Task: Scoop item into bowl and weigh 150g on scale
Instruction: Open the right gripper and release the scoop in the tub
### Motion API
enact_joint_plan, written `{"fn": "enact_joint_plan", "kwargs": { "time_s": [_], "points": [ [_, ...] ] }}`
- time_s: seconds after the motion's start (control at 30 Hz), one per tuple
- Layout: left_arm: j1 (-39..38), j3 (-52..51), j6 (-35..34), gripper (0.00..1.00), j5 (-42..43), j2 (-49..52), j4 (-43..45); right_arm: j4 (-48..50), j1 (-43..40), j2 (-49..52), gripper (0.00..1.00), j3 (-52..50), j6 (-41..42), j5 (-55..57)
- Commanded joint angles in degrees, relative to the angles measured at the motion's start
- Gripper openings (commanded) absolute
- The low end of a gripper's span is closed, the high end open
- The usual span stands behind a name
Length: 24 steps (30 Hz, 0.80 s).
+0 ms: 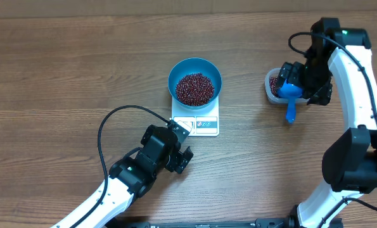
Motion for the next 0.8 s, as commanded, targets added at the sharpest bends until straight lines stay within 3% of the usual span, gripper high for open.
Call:
{"fn": "enact_joint_plan", "kwargs": {
  "time_s": [0.0,0.07,0.2,0.47,0.77],
  "points": [
    [0.2,1.3,-0.3,1.00,-0.5,0.1,0.2,-4.5,-0.1,-2.6,1.00,4.7,-8.0,-2.8],
    [0.2,1.3,-0.3,1.00,-0.5,0.1,0.2,-9.6,-0.1,-2.8,1.00,7.9,-7.9,-1.3],
    [0.2,1.3,-0.3,1.00,-0.5,0.1,0.2,-10.3,-0.1,-6.5,1.00,10.1,-7.3,-1.2],
    [0.2,1.3,-0.3,1.00,-0.5,0.1,0.2,-10.2,-0.1,-22.7,1.00,10.1,-6.4,-1.1],
    [0.2,1.3,-0.3,0.99,-0.5,0.1,0.2,-10.2,-0.1,-25.0,1.00,10.1,-6.4,-1.1]
  ]
}}
